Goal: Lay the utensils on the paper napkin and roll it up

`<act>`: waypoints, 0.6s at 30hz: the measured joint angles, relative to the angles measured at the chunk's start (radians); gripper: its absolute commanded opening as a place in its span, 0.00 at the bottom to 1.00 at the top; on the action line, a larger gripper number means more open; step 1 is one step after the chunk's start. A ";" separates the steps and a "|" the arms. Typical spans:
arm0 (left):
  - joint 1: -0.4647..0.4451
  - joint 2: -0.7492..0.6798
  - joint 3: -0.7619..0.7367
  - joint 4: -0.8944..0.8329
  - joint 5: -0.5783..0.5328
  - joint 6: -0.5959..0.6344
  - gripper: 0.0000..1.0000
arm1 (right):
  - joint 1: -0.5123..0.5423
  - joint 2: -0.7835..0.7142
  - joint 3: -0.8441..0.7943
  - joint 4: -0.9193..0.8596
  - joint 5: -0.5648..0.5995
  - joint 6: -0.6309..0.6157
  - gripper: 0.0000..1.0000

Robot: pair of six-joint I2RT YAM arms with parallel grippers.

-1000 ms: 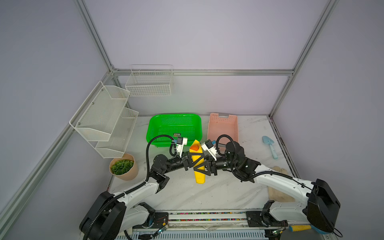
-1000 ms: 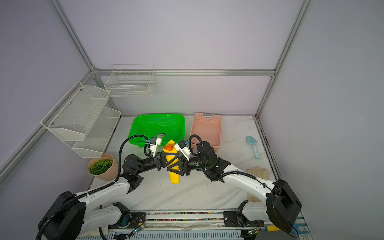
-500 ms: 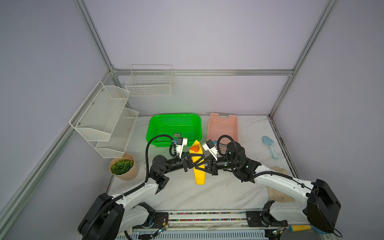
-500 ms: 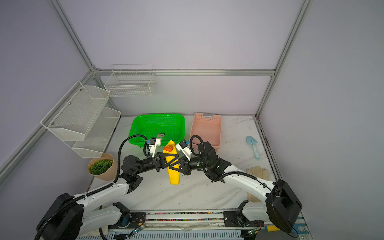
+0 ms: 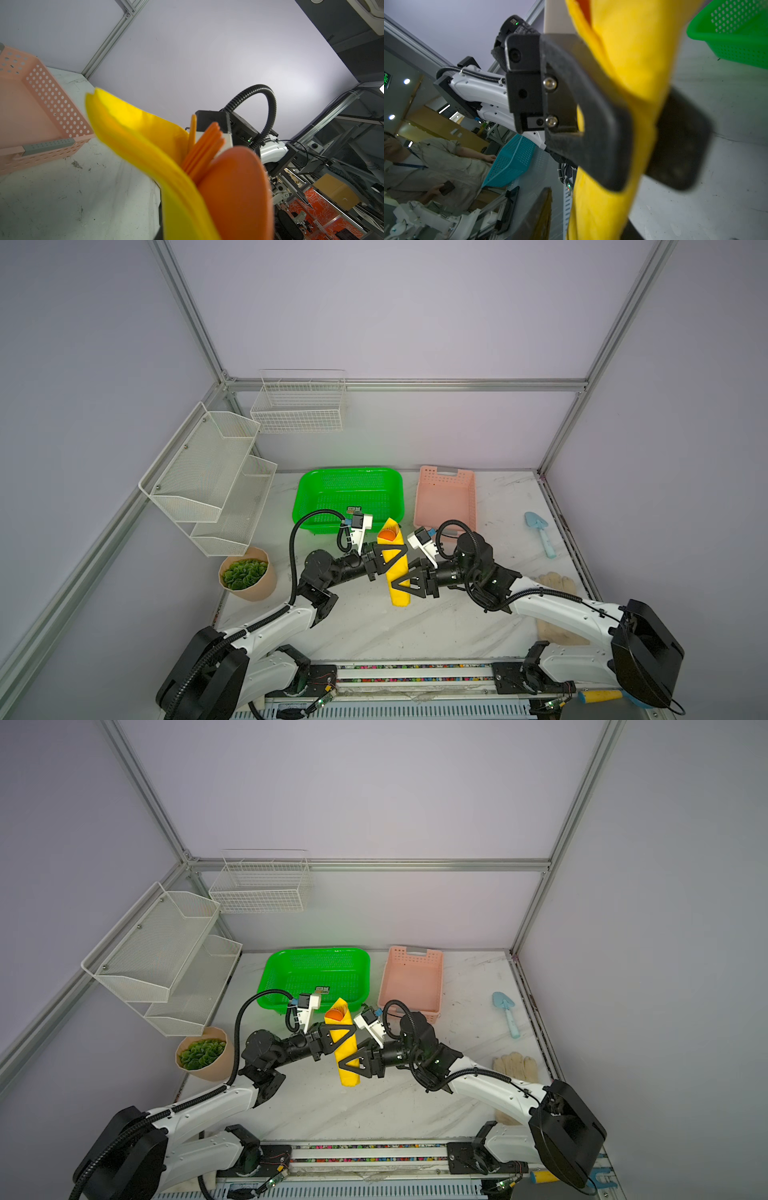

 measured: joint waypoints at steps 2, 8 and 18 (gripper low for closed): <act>-0.002 0.000 0.000 0.011 0.005 -0.006 0.00 | -0.004 0.001 -0.005 0.005 0.011 0.012 0.08; -0.003 0.000 0.003 0.018 0.005 -0.021 0.00 | -0.005 0.003 -0.014 0.041 0.005 0.026 0.00; -0.003 0.006 0.013 0.018 -0.008 -0.018 0.00 | 0.005 0.002 -0.057 0.125 -0.014 0.072 0.32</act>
